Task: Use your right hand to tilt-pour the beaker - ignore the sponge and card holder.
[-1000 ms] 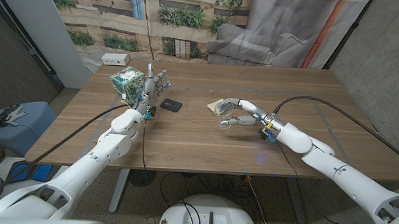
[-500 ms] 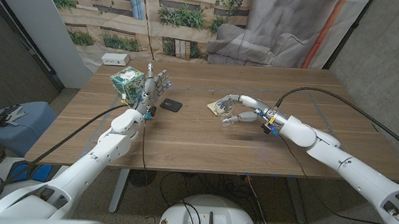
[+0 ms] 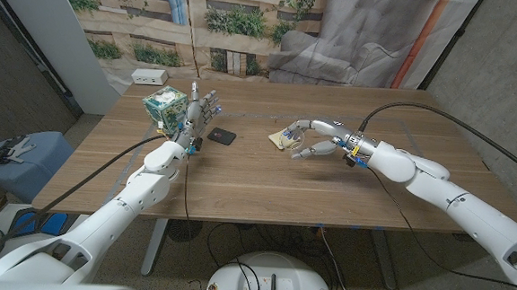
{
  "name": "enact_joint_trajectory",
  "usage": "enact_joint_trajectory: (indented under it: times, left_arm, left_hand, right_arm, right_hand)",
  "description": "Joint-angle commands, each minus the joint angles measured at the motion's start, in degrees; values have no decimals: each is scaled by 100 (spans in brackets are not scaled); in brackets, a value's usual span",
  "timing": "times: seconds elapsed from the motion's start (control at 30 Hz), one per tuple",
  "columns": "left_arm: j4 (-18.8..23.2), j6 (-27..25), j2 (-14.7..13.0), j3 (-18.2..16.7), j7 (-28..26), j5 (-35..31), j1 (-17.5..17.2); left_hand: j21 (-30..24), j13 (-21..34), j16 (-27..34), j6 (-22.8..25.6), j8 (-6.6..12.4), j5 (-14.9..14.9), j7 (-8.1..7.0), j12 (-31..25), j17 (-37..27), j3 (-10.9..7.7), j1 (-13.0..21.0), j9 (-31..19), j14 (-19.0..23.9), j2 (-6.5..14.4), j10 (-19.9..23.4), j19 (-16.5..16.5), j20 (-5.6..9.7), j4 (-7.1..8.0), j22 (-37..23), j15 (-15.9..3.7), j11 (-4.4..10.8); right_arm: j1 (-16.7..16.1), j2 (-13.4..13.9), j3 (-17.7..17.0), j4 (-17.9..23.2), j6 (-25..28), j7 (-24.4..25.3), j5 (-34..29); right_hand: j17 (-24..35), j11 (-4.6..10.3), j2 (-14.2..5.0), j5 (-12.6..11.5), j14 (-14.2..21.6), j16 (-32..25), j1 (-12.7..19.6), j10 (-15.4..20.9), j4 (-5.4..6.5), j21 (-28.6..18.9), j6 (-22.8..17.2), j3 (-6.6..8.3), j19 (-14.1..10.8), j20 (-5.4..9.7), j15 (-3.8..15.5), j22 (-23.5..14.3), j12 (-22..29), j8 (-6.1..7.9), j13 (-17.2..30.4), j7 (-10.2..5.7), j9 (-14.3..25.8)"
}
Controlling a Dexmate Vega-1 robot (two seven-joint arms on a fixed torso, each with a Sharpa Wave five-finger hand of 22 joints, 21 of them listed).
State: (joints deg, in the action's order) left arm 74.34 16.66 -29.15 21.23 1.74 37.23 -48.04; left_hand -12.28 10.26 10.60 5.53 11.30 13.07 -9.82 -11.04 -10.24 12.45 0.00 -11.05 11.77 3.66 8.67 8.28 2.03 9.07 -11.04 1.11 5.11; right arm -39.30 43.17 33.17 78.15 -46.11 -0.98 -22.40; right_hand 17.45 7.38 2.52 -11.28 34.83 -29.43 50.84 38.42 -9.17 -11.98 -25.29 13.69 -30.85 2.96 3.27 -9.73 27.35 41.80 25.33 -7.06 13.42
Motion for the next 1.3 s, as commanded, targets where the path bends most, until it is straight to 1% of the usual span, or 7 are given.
enact_joint_trajectory:
  times: [0.03, 0.33, 0.73, 0.77, 0.9, 1.13, 1.3]
  left_arm:
    - [3, 0, -1, 0, 0, 0, -1]
    - [5, -1, -1, 0, -1, 0, -2]
    - [3, 0, 0, 1, -1, -1, -1]
    - [4, -1, -1, 0, -1, 0, -1]
    - [2, -1, 0, 1, -1, -1, -1]
    - [0, 1, 0, 0, 1, 0, 0]
    - [1, 0, -1, 0, 1, 0, -1]
  left_hand:
    - [-41, 17, 28, 11, 21, 24, -42, -33, -31, 31, 9, -20, 39, 147, 57, 37, 58, -8, -18, 11, -13]
    - [-42, 17, 27, 12, 21, 25, -36, -32, -31, 31, 9, -20, 36, 147, 53, 40, 59, -8, -18, 8, 2]
    - [-42, 17, 25, 13, 21, 25, -36, -34, -31, 31, 10, -20, 31, 147, 59, 39, 58, -8, -18, 6, -10]
    - [-41, 17, 25, 11, 21, 25, -35, -34, -31, 31, 10, -20, 32, 147, 58, 38, 55, -8, -18, 5, -4]
    - [-41, 17, 28, 13, 22, 25, -42, -35, -31, 31, 10, -20, 38, 147, 61, 38, 54, -8, -18, 5, 7]
    - [-42, 17, 27, 10, 20, 25, -47, -33, -31, 30, 9, -20, 38, 148, 55, 40, 56, -8, -18, 8, -9]
    - [-41, 17, 27, 8, 20, 25, -48, -34, -31, 30, 9, -20, 36, 148, 59, 37, 53, -8, -18, 1, -2]
  right_arm:
    - [62, 338, -68, 624, 388, 94, -834]
    - [-102, 614, -125, 1302, 1004, 105, -1320]
    - [-184, 913, -117, 1942, 1419, 92, -1881]
    - [-162, 1008, -82, 2085, 1526, 61, -2283]
    - [-233, 1094, -81, 2259, 1626, 199, -2497]
    - [-422, 1284, -105, 2765, 2072, 204, -3061]
    - [-477, 1394, -102, 3112, 2412, 64, -3505]
  right_hand:
    - [24, 388, -548, 18, -19, 18, 388, 423, 24, 16, -345, 92, -36, 432, 924, -20, 16, 52, 24, -354, 11]
    - [26, 399, -603, 31, -27, 36, 397, 451, 38, 14, -353, 110, -53, 435, 917, -20, 16, 59, 40, -371, 3]
    - [14, 409, -647, 42, -9, 65, 355, 483, 72, 15, -387, 115, -70, 432, 908, -19, 10, 77, 51, -377, -8]
    - [11, 409, -654, 43, -9, 71, 349, 482, 77, 14, -387, 117, -74, 428, 907, -19, 7, 78, 51, -380, -9]
    - [10, 415, -671, 48, 7, 75, 340, 511, 82, 11, -423, 120, -89, 422, 912, -18, 7, 94, 50, -381, -13]
    - [5, 420, -680, 53, 15, 92, 341, 557, 76, 18, -461, 124, -83, 421, 922, -17, 4, 112, 43, -418, -19]
    - [2, 421, -709, 55, 42, 99, 325, 568, 89, 24, -474, 131, -80, 425, 915, -17, -7, 120, 41, -424, -24]
